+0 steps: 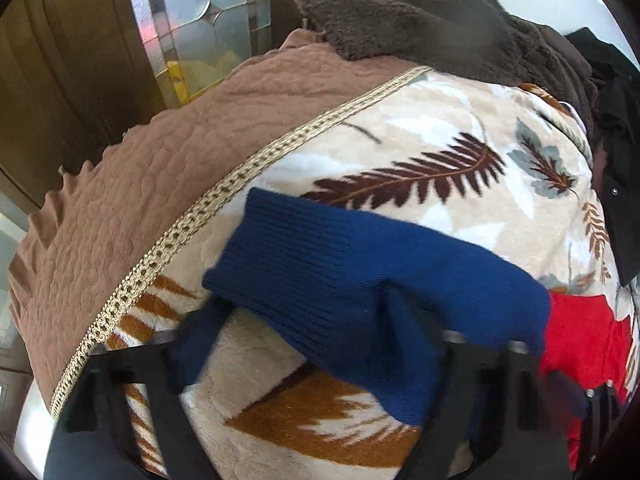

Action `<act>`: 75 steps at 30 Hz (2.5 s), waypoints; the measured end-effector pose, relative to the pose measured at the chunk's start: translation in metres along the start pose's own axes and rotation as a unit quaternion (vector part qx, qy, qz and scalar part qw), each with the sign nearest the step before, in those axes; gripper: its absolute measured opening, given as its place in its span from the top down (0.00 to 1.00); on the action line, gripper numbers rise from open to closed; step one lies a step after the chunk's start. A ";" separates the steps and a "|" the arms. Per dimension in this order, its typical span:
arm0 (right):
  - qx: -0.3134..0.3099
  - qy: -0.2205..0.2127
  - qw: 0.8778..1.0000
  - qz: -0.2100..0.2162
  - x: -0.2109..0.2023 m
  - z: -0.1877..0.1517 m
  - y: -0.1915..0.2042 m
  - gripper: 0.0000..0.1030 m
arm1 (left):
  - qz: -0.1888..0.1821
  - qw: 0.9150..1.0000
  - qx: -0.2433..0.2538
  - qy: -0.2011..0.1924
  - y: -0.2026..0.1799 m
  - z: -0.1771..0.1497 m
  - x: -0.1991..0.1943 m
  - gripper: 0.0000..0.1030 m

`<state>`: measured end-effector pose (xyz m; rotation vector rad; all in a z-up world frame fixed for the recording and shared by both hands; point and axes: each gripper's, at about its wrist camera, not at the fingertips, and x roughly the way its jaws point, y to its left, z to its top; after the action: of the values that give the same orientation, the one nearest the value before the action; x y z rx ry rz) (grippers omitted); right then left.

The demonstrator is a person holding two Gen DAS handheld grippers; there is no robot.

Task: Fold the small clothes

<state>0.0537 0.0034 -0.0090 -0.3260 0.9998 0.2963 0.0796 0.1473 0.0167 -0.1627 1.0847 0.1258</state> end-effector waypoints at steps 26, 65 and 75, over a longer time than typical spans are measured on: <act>0.237 -0.105 0.960 0.103 -0.106 -0.064 -0.115 1.00 | -0.265 0.952 0.130 -0.086 -0.171 -0.009 -0.182 0.93; 0.577 -0.129 0.806 0.004 -0.197 -0.332 -0.325 0.34 | -0.239 0.951 0.195 0.015 -0.287 -0.115 -0.127 0.35; 0.398 -0.057 0.916 -0.001 -0.172 -0.259 -0.380 0.20 | -0.224 0.956 0.185 0.050 -0.272 -0.077 -0.065 0.35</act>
<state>-0.0853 -0.4626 0.0584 0.4296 0.9253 -0.1086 0.0319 -0.1357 0.0576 -0.0746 1.1283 -0.4955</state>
